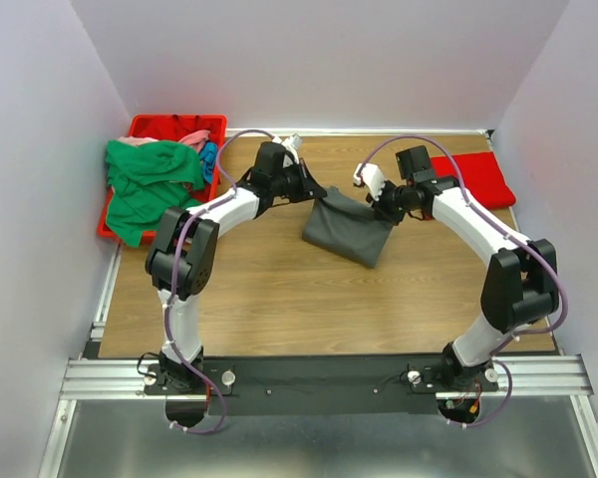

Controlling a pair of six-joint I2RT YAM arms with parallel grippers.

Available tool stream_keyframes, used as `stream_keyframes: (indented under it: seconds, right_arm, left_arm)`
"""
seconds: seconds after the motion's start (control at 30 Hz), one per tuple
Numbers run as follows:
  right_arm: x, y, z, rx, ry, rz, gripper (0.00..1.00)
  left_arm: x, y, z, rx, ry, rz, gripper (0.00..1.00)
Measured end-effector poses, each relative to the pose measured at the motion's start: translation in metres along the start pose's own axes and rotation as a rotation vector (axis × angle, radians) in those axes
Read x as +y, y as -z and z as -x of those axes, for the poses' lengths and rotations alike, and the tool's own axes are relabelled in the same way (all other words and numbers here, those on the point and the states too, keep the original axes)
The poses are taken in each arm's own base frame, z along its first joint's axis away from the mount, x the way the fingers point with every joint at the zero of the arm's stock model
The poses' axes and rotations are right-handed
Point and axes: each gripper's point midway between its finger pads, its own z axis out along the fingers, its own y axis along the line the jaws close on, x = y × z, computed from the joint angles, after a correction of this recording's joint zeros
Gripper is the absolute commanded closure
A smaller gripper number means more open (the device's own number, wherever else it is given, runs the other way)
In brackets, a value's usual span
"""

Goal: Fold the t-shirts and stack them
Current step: Fold the tshirt

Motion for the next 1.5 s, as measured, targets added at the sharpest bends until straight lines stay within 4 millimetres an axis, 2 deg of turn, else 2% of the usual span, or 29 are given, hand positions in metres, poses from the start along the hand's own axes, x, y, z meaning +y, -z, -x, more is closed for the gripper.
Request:
stream_keyframes:
  seconds: [0.13, 0.33, 0.63, 0.87, 0.93, 1.0, 1.03, 1.07, 1.1, 1.17, 1.27, 1.33, 1.4, 1.43, 1.47, 1.5]
  right_arm:
    - [-0.009, -0.01, -0.009, 0.025, -0.038, -0.012, 1.0]
    - [-0.023, -0.015, -0.015, 0.034, -0.076, -0.048, 1.0]
    - [-0.039, -0.034, -0.021, 0.053, -0.106, -0.069, 1.0]
    - [-0.046, -0.046, -0.029, 0.078, -0.124, -0.083, 1.0]
    - [-0.049, -0.049, -0.03, 0.081, -0.131, -0.087, 0.87]
    - [-0.052, -0.051, -0.031, 0.083, -0.143, -0.095, 0.69]
    - [-0.054, -0.052, -0.032, 0.084, -0.146, -0.102, 0.48]
    - [-0.056, -0.053, -0.034, 0.091, -0.171, -0.117, 0.42]
    - [-0.06, -0.053, -0.035, 0.094, -0.161, -0.126, 0.42]
    - [-0.07, -0.053, -0.039, 0.106, -0.206, -0.174, 0.32]
    - [-0.093, -0.046, -0.046, 0.116, -0.272, -0.288, 0.31]
    - [-0.107, -0.04, -0.049, 0.11, -0.322, -0.357, 0.33]
    - [-0.119, -0.03, -0.051, 0.089, -0.378, -0.408, 0.37]
    - [-0.122, -0.026, -0.05, 0.075, -0.401, -0.421, 0.41]
    - [-0.124, -0.021, -0.048, 0.049, -0.421, -0.425, 0.44]
    - [-0.124, -0.013, -0.044, 0.015, -0.438, -0.426, 0.5]
  left_arm:
    - [0.012, -0.013, 0.001, 0.011, 0.012, 0.014, 1.0]
    - [0.025, -0.033, 0.001, 0.034, 0.026, 0.032, 1.0]
    - [0.027, -0.043, 0.016, 0.018, 0.024, 0.03, 1.0]
    - [0.037, -0.051, 0.015, 0.033, 0.039, 0.049, 1.0]
    - [0.04, -0.054, 0.016, 0.036, 0.04, 0.052, 1.0]
    - [0.043, -0.057, 0.016, 0.04, 0.044, 0.057, 0.77]
    - [0.045, -0.058, 0.015, 0.041, 0.049, 0.058, 0.67]
    - [0.046, -0.058, 0.016, 0.043, 0.04, 0.06, 0.44]
    - [0.047, -0.058, 0.017, 0.042, 0.042, 0.06, 0.34]
    - [0.049, -0.056, 0.024, 0.029, 0.041, 0.062, 0.29]
    - [0.054, -0.046, 0.048, -0.024, 0.017, 0.079, 0.29]
    - [0.052, -0.031, 0.068, -0.075, -0.013, 0.101, 0.29]
    - [0.041, -0.01, 0.091, -0.14, -0.066, 0.122, 0.3]
    - [0.033, 0.002, 0.1, -0.168, -0.088, 0.125, 0.31]
    - [0.015, 0.024, 0.111, -0.208, -0.136, 0.113, 0.34]
    - [0.004, 0.036, 0.116, -0.231, -0.166, 0.101, 0.37]
